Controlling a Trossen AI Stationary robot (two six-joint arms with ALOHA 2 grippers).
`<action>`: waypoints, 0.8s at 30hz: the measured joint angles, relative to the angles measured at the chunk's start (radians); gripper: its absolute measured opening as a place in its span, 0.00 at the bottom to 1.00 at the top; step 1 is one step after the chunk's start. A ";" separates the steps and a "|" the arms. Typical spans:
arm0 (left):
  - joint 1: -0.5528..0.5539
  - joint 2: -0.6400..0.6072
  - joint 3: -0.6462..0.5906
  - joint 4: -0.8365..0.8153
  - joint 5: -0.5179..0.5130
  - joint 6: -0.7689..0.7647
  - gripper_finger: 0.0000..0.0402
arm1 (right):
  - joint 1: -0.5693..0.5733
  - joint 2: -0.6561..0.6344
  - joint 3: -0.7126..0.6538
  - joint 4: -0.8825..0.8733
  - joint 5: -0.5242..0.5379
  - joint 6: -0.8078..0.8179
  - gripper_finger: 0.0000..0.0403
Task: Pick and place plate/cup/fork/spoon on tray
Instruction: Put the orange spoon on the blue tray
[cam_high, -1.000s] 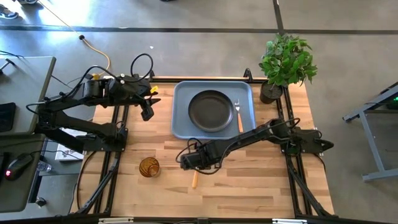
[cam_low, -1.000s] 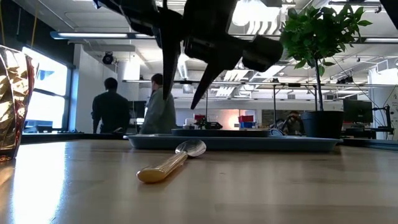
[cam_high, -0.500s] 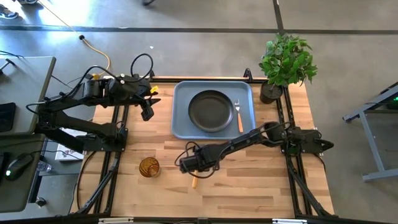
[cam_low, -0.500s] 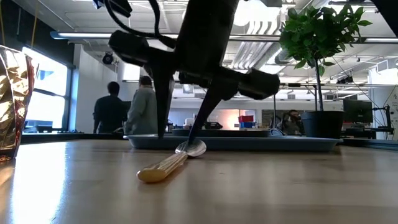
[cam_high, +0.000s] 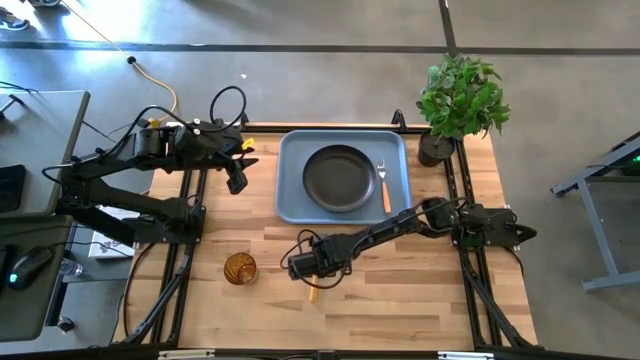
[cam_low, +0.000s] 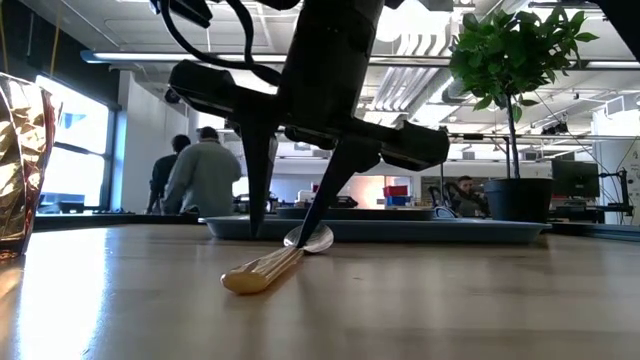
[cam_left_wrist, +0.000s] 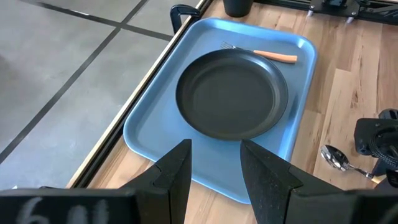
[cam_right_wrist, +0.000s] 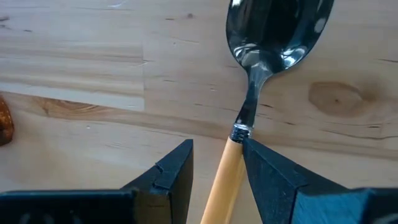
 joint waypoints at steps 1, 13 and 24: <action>0.000 0.000 0.000 0.000 0.000 0.000 0.31 | 0.000 0.000 0.000 0.004 0.000 0.000 0.34; 0.000 0.000 0.000 0.000 0.000 0.000 0.31 | 0.000 0.006 0.071 -0.120 0.019 -0.008 0.34; 0.000 0.000 0.000 0.000 0.000 0.002 0.31 | 0.000 0.006 0.041 -0.108 0.008 0.002 0.34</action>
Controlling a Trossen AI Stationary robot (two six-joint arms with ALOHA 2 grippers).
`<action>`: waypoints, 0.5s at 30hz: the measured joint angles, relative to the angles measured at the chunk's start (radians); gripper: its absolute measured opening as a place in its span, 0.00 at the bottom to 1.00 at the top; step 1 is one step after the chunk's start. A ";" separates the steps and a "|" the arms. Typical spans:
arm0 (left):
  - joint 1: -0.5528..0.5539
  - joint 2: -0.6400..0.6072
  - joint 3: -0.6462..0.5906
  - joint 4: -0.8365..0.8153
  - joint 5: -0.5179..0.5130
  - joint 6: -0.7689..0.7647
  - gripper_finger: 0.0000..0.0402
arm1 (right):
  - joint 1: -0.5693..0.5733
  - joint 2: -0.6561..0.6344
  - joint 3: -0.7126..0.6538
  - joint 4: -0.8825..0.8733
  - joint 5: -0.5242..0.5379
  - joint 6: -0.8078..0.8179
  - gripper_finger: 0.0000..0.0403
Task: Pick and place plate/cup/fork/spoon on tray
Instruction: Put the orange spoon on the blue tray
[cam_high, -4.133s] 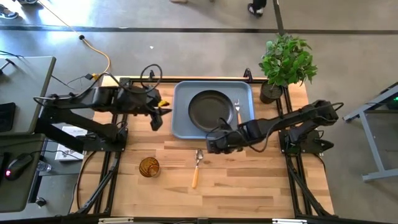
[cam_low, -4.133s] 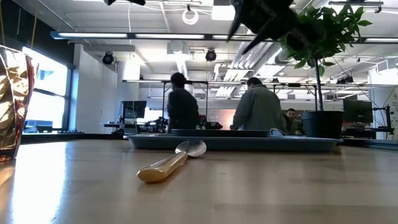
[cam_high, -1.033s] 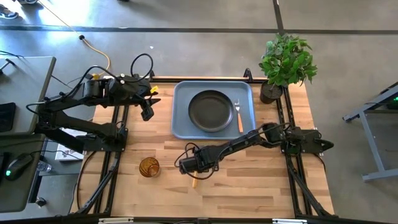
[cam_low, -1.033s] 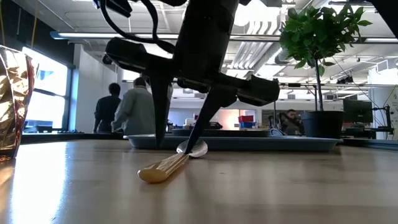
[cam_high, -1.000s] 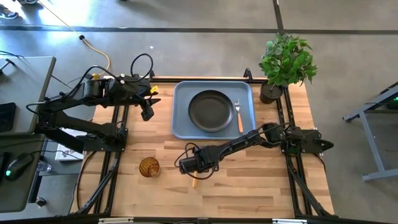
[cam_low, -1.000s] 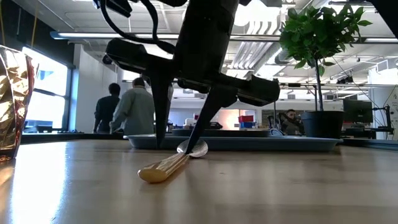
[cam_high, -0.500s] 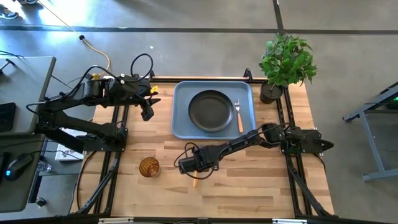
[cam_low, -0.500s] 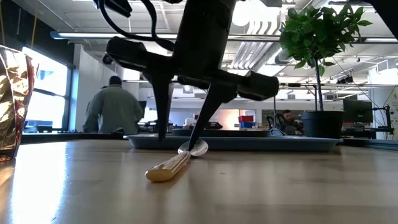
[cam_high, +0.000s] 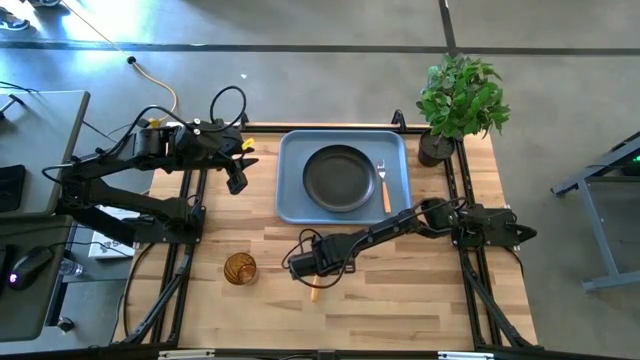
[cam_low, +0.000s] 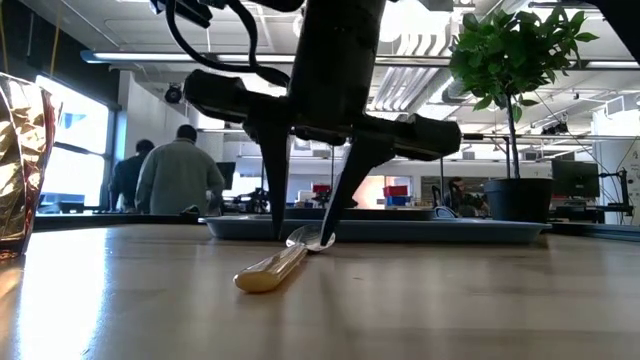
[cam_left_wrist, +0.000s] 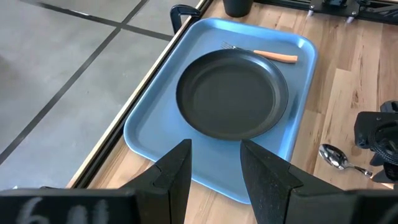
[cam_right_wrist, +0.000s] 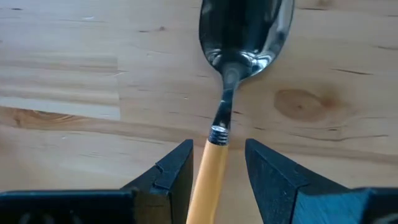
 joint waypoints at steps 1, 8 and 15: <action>0.000 0.000 0.000 0.000 0.000 0.005 0.31 | 0.000 0.000 -0.006 0.010 0.000 0.000 0.34; 0.000 0.000 0.000 0.000 -0.001 0.015 0.31 | 0.000 0.008 -0.018 0.018 -0.004 -0.002 0.34; 0.000 0.000 0.000 0.002 -0.001 0.017 0.31 | -0.001 0.034 -0.014 0.025 -0.034 0.004 0.34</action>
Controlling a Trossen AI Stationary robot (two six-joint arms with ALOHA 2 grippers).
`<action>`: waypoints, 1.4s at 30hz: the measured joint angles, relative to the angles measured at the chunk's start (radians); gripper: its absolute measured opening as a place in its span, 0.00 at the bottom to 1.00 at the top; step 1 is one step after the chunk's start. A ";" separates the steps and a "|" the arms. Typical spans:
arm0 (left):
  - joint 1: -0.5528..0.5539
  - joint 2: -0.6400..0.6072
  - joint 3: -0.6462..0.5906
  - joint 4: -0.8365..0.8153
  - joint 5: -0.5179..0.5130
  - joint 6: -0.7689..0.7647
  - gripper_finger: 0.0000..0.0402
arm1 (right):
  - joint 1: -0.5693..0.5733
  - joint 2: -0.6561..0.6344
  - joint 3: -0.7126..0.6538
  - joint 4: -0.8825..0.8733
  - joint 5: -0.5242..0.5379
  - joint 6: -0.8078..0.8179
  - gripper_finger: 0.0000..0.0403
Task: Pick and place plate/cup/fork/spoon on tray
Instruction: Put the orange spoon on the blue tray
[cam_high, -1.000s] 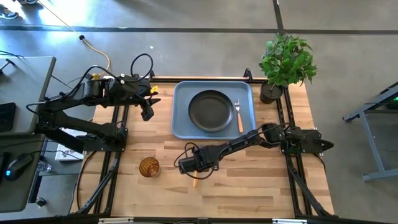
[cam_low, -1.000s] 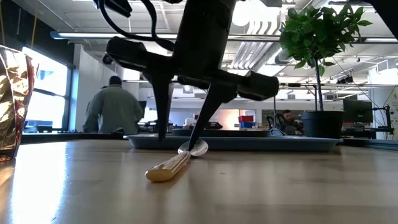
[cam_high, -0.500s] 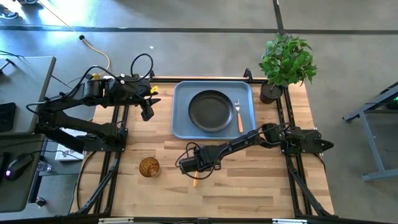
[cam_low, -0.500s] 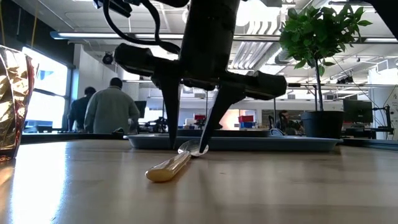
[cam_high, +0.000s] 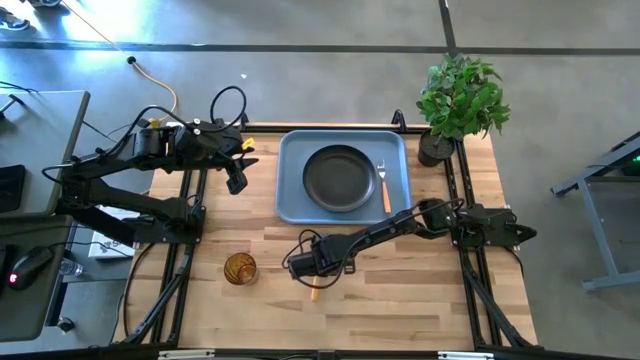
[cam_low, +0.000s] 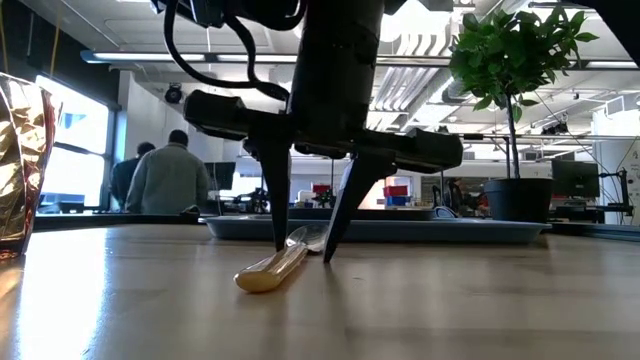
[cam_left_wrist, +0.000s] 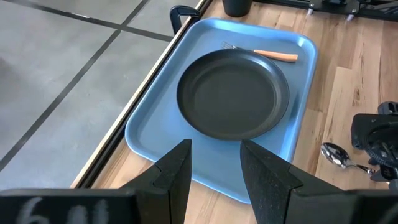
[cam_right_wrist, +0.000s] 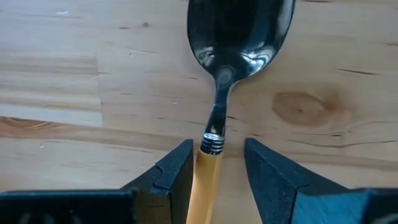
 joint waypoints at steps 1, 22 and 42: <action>0.000 0.000 0.000 0.000 -0.001 0.000 0.31 | 0.000 0.000 0.000 -0.002 0.001 0.002 0.34; 0.000 0.000 0.000 0.000 -0.003 0.022 0.31 | -0.006 -0.003 0.001 -0.039 -0.020 -0.060 0.07; 0.000 0.000 0.000 0.000 0.002 0.033 0.31 | -0.006 -0.031 0.200 -0.268 0.208 -0.118 0.03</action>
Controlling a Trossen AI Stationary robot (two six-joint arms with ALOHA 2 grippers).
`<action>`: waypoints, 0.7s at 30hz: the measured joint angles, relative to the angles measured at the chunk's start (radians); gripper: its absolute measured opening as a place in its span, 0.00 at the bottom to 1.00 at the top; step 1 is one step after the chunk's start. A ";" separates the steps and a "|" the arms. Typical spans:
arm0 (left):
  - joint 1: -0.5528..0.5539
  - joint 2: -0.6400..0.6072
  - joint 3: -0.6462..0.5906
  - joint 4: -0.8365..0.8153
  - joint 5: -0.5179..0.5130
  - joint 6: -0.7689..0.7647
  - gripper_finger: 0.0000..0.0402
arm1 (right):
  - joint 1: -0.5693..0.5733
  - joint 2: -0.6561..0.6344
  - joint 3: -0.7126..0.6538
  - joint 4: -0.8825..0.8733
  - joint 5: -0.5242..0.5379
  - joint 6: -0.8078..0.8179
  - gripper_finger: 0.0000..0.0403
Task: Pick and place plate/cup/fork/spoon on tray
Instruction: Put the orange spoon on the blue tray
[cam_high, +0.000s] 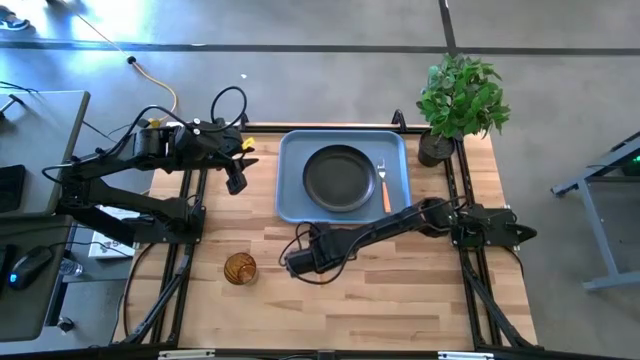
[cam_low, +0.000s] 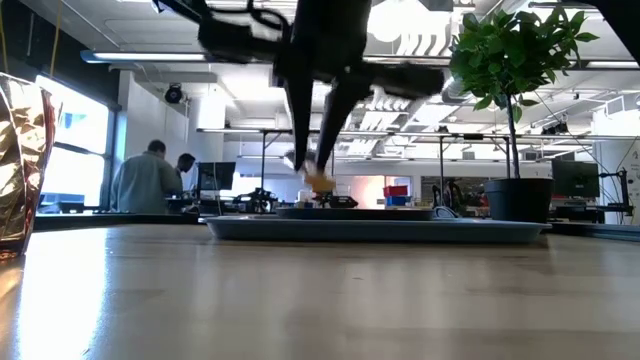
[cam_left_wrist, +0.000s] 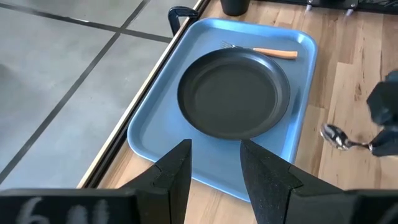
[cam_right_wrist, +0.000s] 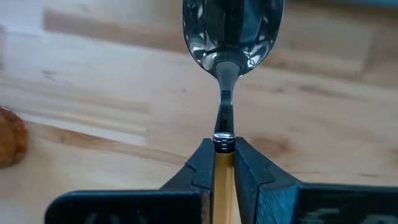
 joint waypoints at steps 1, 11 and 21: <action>0.000 0.000 0.000 0.000 0.000 0.000 0.31 | 0.000 0.000 0.023 -0.027 0.016 -0.005 0.03; 0.000 0.000 0.000 0.000 0.000 0.000 0.31 | -0.003 -0.018 0.202 -0.356 0.243 -0.060 0.03; 0.000 0.000 0.000 0.001 -0.001 0.019 0.31 | -0.053 -0.041 0.180 -0.357 0.329 -0.243 0.03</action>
